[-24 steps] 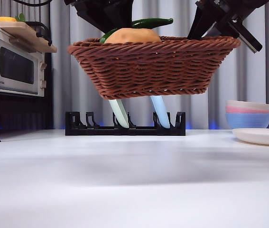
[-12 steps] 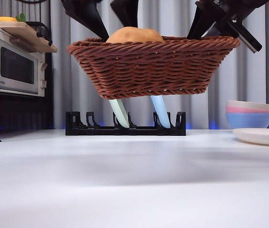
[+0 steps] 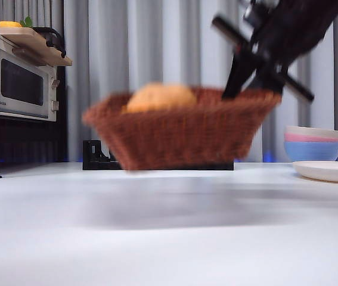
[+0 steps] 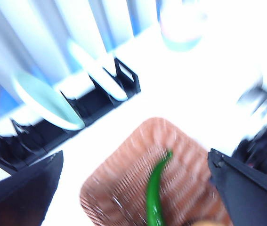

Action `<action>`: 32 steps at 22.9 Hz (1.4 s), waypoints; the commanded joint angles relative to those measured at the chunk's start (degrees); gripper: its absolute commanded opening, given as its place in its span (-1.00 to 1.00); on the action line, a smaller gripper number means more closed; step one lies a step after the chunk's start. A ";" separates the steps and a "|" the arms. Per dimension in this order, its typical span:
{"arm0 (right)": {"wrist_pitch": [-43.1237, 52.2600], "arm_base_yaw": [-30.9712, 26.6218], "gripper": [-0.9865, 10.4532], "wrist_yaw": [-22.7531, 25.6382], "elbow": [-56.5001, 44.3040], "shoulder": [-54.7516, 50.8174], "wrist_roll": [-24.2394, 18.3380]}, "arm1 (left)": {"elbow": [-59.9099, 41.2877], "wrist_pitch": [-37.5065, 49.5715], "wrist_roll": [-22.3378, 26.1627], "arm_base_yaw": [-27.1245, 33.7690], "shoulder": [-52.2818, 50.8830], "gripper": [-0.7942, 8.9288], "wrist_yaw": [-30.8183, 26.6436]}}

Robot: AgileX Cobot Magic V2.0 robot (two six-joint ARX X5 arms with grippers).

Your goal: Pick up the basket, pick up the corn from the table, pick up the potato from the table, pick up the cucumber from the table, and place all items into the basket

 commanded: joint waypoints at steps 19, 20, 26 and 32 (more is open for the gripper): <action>-1.36 -2.36 0.10 5.31 0.24 -2.54 -2.47 | -0.15 -6.54 2.89 5.40 0.48 0.14 -2.45; -1.66 -2.36 0.10 5.33 0.24 -5.20 -4.48 | -0.15 -7.45 3.32 5.97 0.48 0.03 -2.38; -3.13 -2.34 -0.80 5.35 0.24 -21.35 -13.27 | -0.15 -13.14 3.82 7.72 -0.44 -0.85 -0.52; -4.46 -2.34 -0.85 7.41 0.22 -27.71 -17.70 | -0.26 -12.74 3.37 7.54 -3.76 -0.85 3.74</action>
